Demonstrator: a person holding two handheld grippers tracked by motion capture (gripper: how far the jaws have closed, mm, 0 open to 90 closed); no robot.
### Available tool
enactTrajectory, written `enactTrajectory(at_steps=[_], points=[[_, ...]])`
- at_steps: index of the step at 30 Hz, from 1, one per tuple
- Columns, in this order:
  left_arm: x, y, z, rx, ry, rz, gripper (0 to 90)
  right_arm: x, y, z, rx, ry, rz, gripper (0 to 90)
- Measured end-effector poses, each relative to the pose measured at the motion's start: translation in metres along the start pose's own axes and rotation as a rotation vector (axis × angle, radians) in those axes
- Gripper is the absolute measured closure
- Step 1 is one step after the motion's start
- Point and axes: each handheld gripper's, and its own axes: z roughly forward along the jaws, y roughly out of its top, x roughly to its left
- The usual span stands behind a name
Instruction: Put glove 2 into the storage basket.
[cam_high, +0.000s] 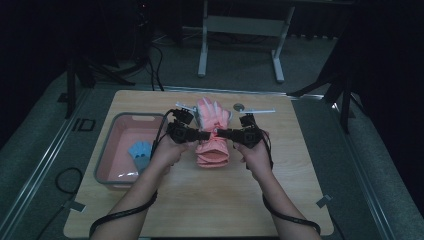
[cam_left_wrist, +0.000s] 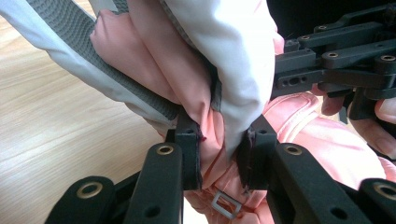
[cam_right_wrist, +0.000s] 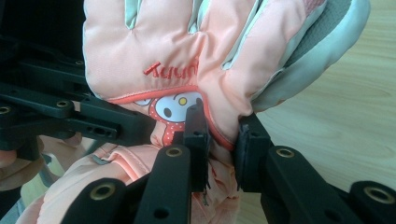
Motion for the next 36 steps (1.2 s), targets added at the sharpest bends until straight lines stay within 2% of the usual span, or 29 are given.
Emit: enactTrajectory(at_steps=[1, 2, 7, 17, 18, 19, 23, 31, 34, 36], points=[[0.004, 0.000, -0.009, -0.002, 0.005, -0.002, 73.3, 0.003, 0.002, 0.001, -0.002, 0.001, -0.006, 77.5], [0.005, 0.000, -0.013, -0.003, 0.010, -0.002, 73.3, 0.011, 0.006, 0.005, -0.003, 0.008, -0.011, 77.5], [0.013, -0.001, -0.034, -0.002, 0.036, 0.004, 73.4, 0.027, 0.014, 0.016, -0.005, 0.029, -0.023, 77.4], [0.036, -0.011, -0.079, -0.007, 0.087, -0.021, 73.3, 0.065, 0.028, 0.046, 0.005, 0.081, -0.043, 77.4], [0.036, -0.011, -0.079, -0.007, 0.087, -0.021, 73.3, 0.065, 0.028, 0.046, 0.005, 0.081, -0.043, 77.4], [0.042, -0.014, -0.088, -0.005, 0.098, -0.027, 73.3, 0.069, 0.029, 0.050, 0.007, 0.086, -0.044, 77.4], [0.055, -0.021, -0.107, -0.005, 0.116, -0.045, 73.3, 0.091, 0.035, 0.071, 0.024, 0.111, -0.047, 77.4], [0.083, -0.035, -0.144, 0.012, 0.149, -0.057, 73.3, 0.123, 0.042, 0.105, 0.044, 0.151, -0.052, 77.2], [0.092, -0.041, -0.154, 0.018, 0.158, -0.063, 73.3, 0.137, 0.042, 0.120, 0.048, 0.164, -0.057, 77.1], [0.095, -0.044, -0.156, 0.020, 0.161, -0.064, 73.3, 0.140, 0.042, 0.123, 0.048, 0.164, -0.059, 77.1]])
